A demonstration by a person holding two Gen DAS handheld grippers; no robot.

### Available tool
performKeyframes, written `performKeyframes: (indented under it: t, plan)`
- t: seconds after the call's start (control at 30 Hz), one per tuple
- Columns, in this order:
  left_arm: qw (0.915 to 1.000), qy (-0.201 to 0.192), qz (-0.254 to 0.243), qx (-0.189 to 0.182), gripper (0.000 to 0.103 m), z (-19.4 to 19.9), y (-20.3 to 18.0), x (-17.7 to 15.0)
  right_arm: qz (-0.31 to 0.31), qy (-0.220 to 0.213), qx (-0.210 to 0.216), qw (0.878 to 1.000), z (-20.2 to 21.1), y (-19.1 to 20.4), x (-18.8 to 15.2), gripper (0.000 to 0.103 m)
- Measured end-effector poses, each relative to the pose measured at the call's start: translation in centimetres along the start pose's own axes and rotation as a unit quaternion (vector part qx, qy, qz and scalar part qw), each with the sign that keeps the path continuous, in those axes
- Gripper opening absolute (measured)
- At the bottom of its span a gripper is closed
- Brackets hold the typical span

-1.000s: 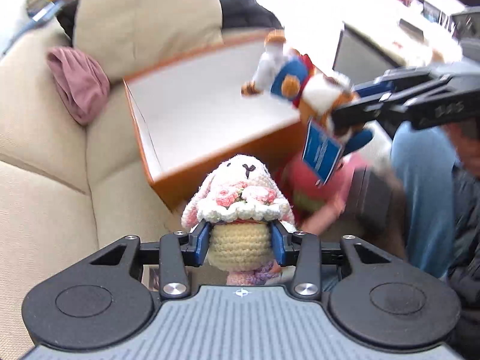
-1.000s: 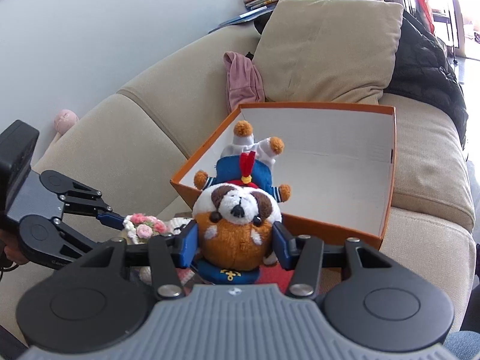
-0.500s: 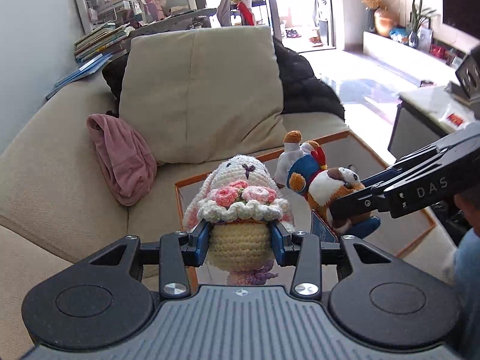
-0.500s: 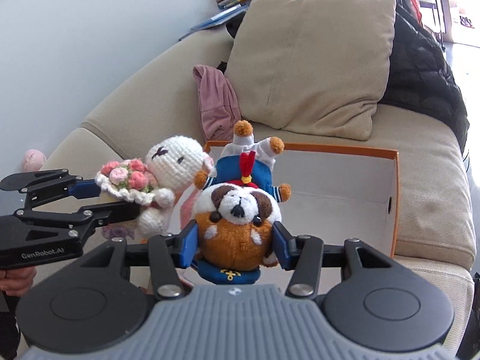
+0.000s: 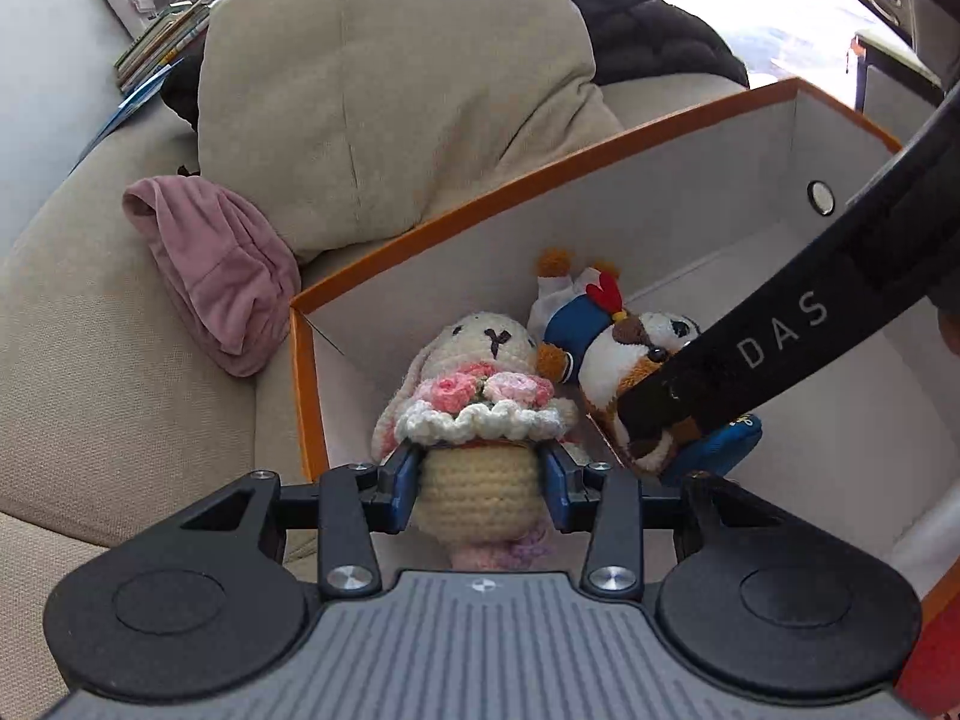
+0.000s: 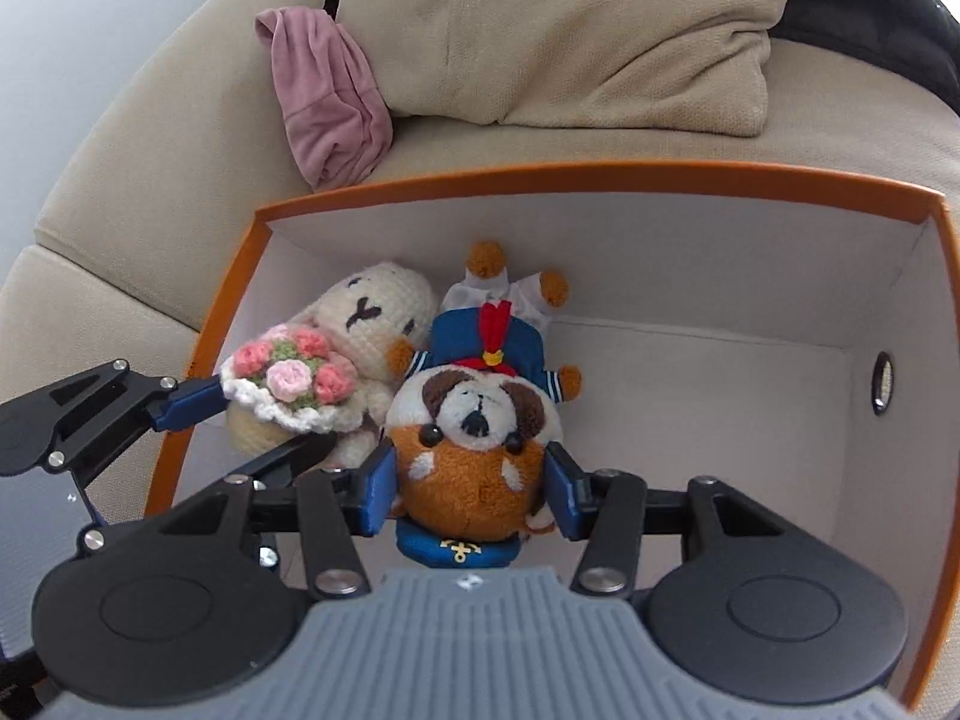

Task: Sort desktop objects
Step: 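Carry the bunny and dog plush into the orange shoebox with both grippers, then open both grippers to release the plushes inside the box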

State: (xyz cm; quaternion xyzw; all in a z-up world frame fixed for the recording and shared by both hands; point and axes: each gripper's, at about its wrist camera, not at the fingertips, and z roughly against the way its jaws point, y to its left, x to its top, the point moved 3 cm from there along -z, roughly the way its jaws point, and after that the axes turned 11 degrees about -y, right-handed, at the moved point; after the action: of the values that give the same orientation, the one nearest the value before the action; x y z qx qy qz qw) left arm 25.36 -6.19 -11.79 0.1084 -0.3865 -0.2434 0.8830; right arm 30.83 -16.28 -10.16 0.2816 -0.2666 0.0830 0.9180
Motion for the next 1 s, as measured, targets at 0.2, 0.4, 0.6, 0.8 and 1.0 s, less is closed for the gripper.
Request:
performKeyframes:
  t: [0.2,0.4,0.6,0.8,1.0]
  plan:
    - [0.9996,0.024,0.001,-0.013,0.052,-1.5,-0.2,-0.8,0.024,0.025,0.001,0.999,-2.1,1.2,-0.3,0.056]
    - [0.9992,0.012,0.007,-0.037,0.056,-0.9,0.2,-1.0,0.032,0.026,0.003,0.999,-2.3,1.0,-0.5,0.062]
    - [0.9983,-0.023,0.019,-0.051,0.059,1.4,0.9,-0.6,0.060,0.017,0.005,0.998,-0.3,2.0,-0.4,0.063]
    - [0.9977,-0.009,0.006,-0.067,0.038,2.3,0.9,-0.6,0.089,0.023,0.006,0.996,1.0,2.5,-1.3,0.057]
    - [0.9959,0.006,0.043,-0.080,0.025,0.8,1.1,-0.8,0.076,0.030,0.008,0.997,-0.8,2.3,-1.1,0.046]
